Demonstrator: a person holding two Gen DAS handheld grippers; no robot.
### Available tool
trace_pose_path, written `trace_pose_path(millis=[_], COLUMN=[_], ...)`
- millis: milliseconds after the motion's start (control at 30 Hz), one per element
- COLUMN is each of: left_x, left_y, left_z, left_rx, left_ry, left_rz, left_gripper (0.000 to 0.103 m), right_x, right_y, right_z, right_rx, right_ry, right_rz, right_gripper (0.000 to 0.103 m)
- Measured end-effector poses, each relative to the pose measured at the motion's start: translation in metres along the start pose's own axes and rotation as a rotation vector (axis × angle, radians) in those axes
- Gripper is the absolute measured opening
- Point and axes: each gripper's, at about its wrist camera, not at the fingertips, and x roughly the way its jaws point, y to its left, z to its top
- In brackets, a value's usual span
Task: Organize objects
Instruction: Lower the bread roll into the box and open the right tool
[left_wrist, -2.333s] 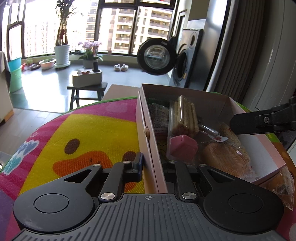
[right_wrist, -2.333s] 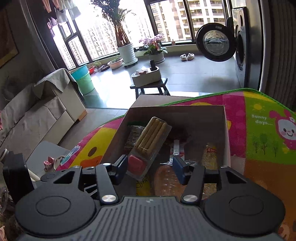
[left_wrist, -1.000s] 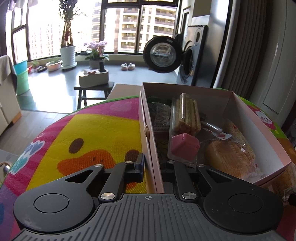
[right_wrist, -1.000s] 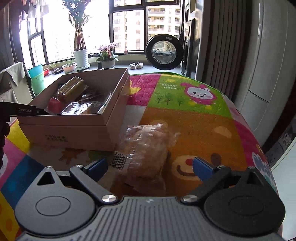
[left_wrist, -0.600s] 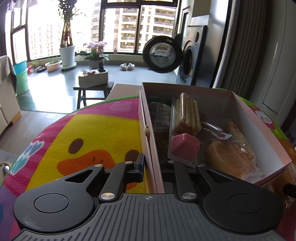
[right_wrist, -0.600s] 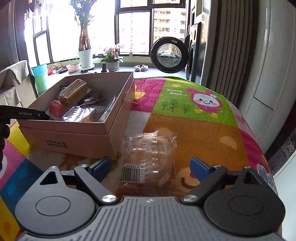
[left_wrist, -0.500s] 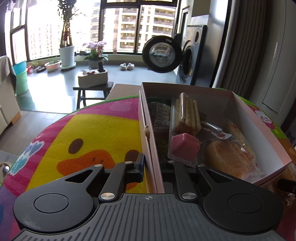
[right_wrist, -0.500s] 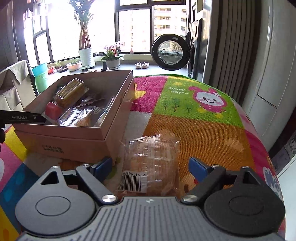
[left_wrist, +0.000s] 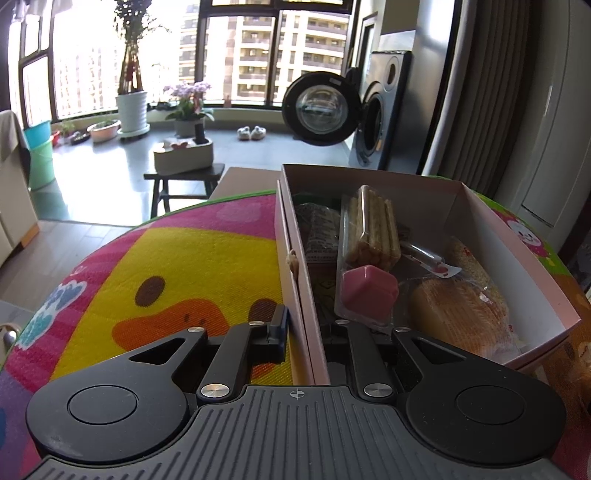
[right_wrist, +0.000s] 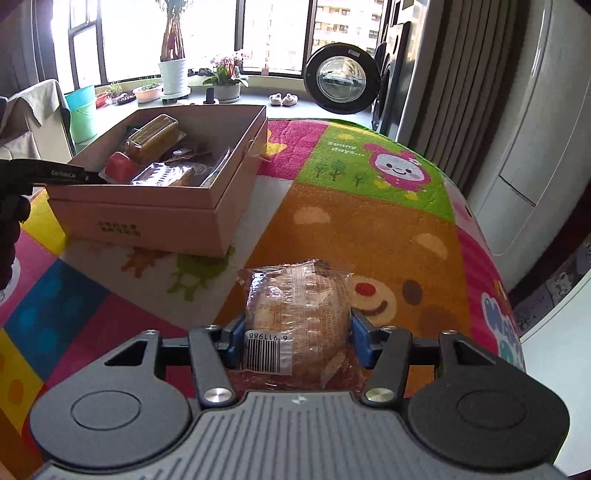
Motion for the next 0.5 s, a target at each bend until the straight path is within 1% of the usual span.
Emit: trace_pose_path(millis=[133,233,333,400,500], left_x=[0.001,0.001,0.002,0.002,0.002], left_y=[-0.001,-0.001,-0.001,-0.001,-0.001], left_z=[0.001,0.001,0.001,0.001,0.001], left_rx=[-0.002,-0.001,-0.004,-0.002,-0.002], left_ry=[0.0,0.0,-0.001,0.0,0.0], left_rz=[-0.004,-0.004,-0.006,-0.005,-0.008], left_gripper=[0.016,0.016,0.016,0.016,0.016], right_x=[-0.02,-0.041,-0.066,-0.079,-0.082], right_y=[0.003,0.009,0.017,0.022,0.028], right_z=[-0.006,0.0,0.019,0.04,0.072], right_rx=[0.004,0.012,0.005,0.002,-0.003], right_ry=[0.009,-0.008,-0.073,-0.127,-0.182], right_rz=[0.013,0.091,0.175,0.226,0.264], right_gripper=[0.054,0.054,0.054,0.054,0.054])
